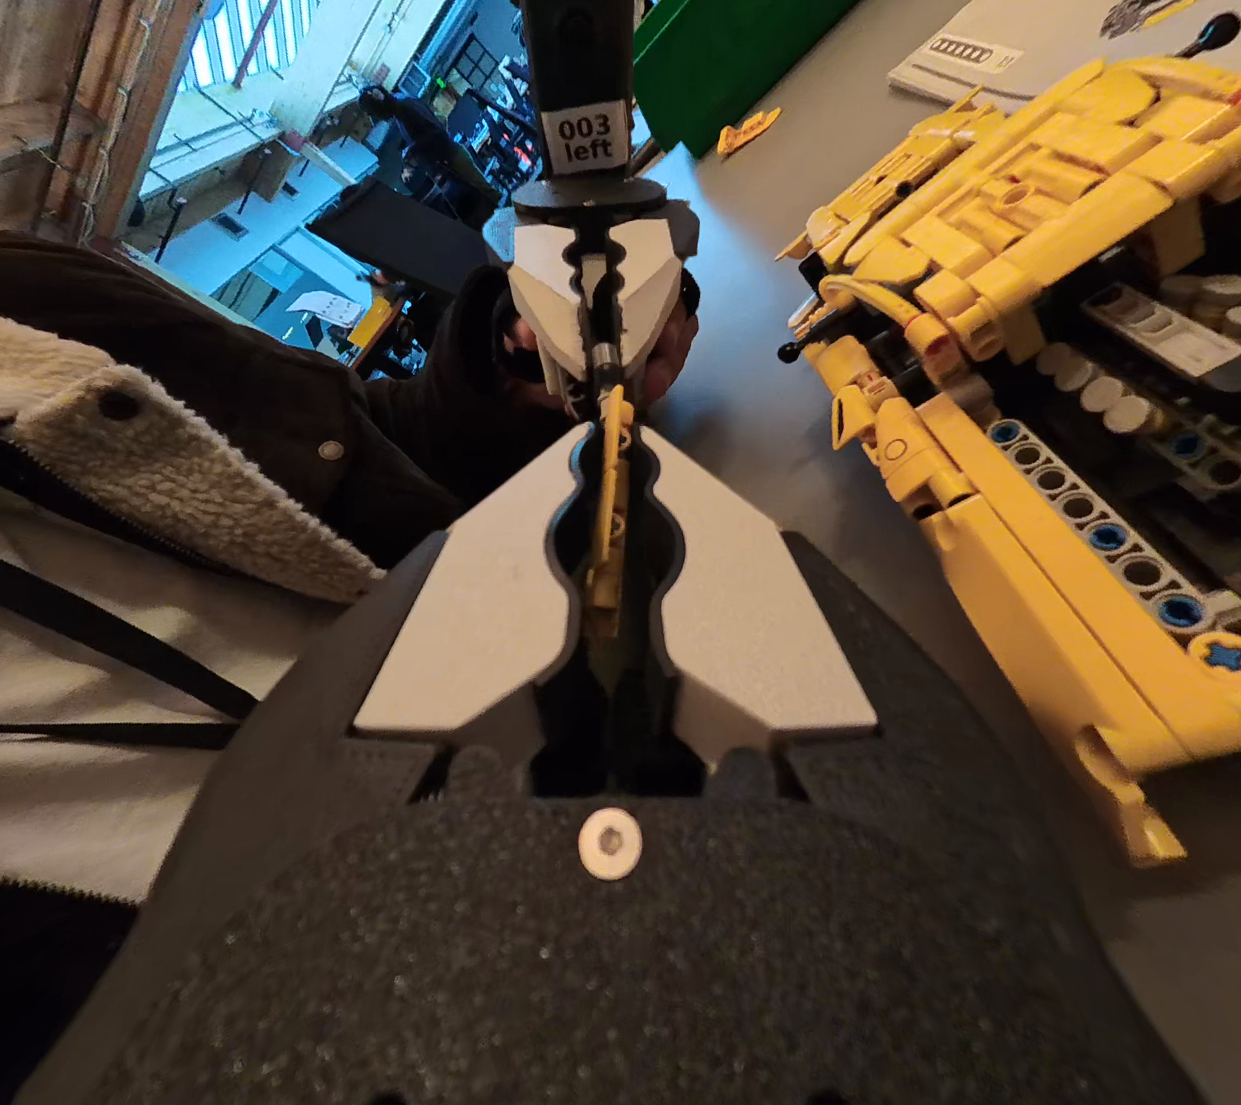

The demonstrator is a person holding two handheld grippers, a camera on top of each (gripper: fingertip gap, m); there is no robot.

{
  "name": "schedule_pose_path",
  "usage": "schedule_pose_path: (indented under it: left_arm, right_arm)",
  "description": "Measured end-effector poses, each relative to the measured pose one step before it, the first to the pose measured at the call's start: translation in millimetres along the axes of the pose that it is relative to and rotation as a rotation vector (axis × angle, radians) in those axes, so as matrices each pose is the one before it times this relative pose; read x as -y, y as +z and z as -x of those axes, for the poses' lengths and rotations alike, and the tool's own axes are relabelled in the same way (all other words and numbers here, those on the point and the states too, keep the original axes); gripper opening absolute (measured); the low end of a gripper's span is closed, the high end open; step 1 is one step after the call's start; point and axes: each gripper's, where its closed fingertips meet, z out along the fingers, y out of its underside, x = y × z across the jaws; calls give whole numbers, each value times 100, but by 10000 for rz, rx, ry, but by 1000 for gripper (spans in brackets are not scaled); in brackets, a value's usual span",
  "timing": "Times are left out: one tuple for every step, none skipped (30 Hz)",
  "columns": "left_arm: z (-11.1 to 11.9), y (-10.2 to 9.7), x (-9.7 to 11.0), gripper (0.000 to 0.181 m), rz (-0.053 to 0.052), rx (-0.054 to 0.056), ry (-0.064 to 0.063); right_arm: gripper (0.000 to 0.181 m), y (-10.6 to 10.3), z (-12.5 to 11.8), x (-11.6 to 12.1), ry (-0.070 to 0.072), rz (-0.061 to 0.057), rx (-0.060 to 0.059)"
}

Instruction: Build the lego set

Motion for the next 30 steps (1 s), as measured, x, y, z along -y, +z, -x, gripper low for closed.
schedule_pose_path:
  left_arm:
    - [72, 64, -301, 6, 190, 84, 94]
    - [92, 111, -481, 6, 325, 123, 117]
    - [-14, 131, -493, 6, 332, 25, 64]
    - [-123, 131, -425, 6, 287, -108, -32]
    - [-190, 136, -504, 6, 334, -196, -122]
    - [-279, 254, -564, 6, 371, -241, -101]
    - [-330, 240, -525, 6, 347, -216, -5]
    - [-177, 135, -278, 6, 181, -79, 51]
    - [64, 46, -22, 6, 15, 74, 43]
    - [31, 48, -15, 6, 22, 7, -15]
    - [-38, 110, -74, 6, 54, -59, -42]
    - [-31, 74, -39, 6, 26, -36, -24]
    - [-60, 48, -99, 6, 51, -48, -7]
    - [-53, 90, -116, 6, 68, -11, 18]
    - [145, 84, 6, 6, 5, 120, 16]
    - [209, 43, 86, 7, -42, 109, -59]
    - [197, -88, 268, 7, -175, 53, -135]
    - [228, -157, 417, 7, -288, 52, -193]
    - [177, -155, 348, 7, -240, -8, -213]
    - [173, -192, 269, 6, -174, 8, -168]
    - [273, -242, 270, 7, -184, 111, -118]
    - [428, -330, 373, 6, -263, 214, -117]
    - [379, -390, 492, 6, -320, 147, -154]
    - [296, -419, 572, 6, -370, 90, -164]
    - [264, -397, 547, 7, -363, 88, -137]
    - [182, -348, 532, 7, -346, 49, -118]
    - [3, -283, 491, 7, -325, -50, -97]
    - [-194, -230, 446, 7, -295, -156, -99]
    - [-330, -198, 480, 6, -327, -225, -99]
    - [-385, -106, 273, 6, -204, -243, -78]
  right_arm:
    - [7, 2, -87, -337, 10, 211, -72]
    - [7, 7, -104, -469, 1, 308, -64]
    - [7, -19, 27, -398, -43, 257, -2]
    - [7, 10, 120, -369, -80, 230, 32]
    - [7, 79, 170, -449, -80, 310, 56]
    - [7, 260, 318, -476, -66, 302, 159]
    - [7, 261, 371, -497, 7, 313, 221]
    - [7, 80, 127, -166, -3, 98, 83]
    - [7, 5, -117, 39, 44, -32, -42]
    - [7, 42, 26, -41, 75, 17, 78]
    - [7, 34, 61, -85, 45, 29, 88]
    - [7, 92, 4, -2, 36, -27, 51]
    - [7, 246, 87, -91, 74, 49, 120]
    - [7, 271, 54, -291, 22, 185, 95]
    - [7, 241, -189, -183, 4, 81, -79]
    - [7, 179, -153, -46, 35, 21, -59]
    - [6, -120, -184, 351, 15, -214, -84]
    - [7, -219, -261, 502, -38, -240, -142]
    - [7, -109, -152, 414, -36, -137, -73]
    - [8, -12, -197, 324, -72, -156, -116]
    - [8, -39, -298, 274, -80, -211, -173]
    - [16, -159, -308, 124, -36, -160, -112]
    - [28, -261, -407, 136, 135, -194, -135]
    - [32, -363, -322, 304, 162, -308, -102]
    - [33, -344, -204, 382, 88, -322, -67]
    - [34, -159, -65, 203, -1, -150, -36]
    - [34, 49, -36, -83, -41, 64, -30]
    - [33, 258, 29, -235, 5, 148, 23]
    - [32, 382, 285, -251, 83, 131, 192]
    - [28, 302, 484, -86, 119, 65, 312]
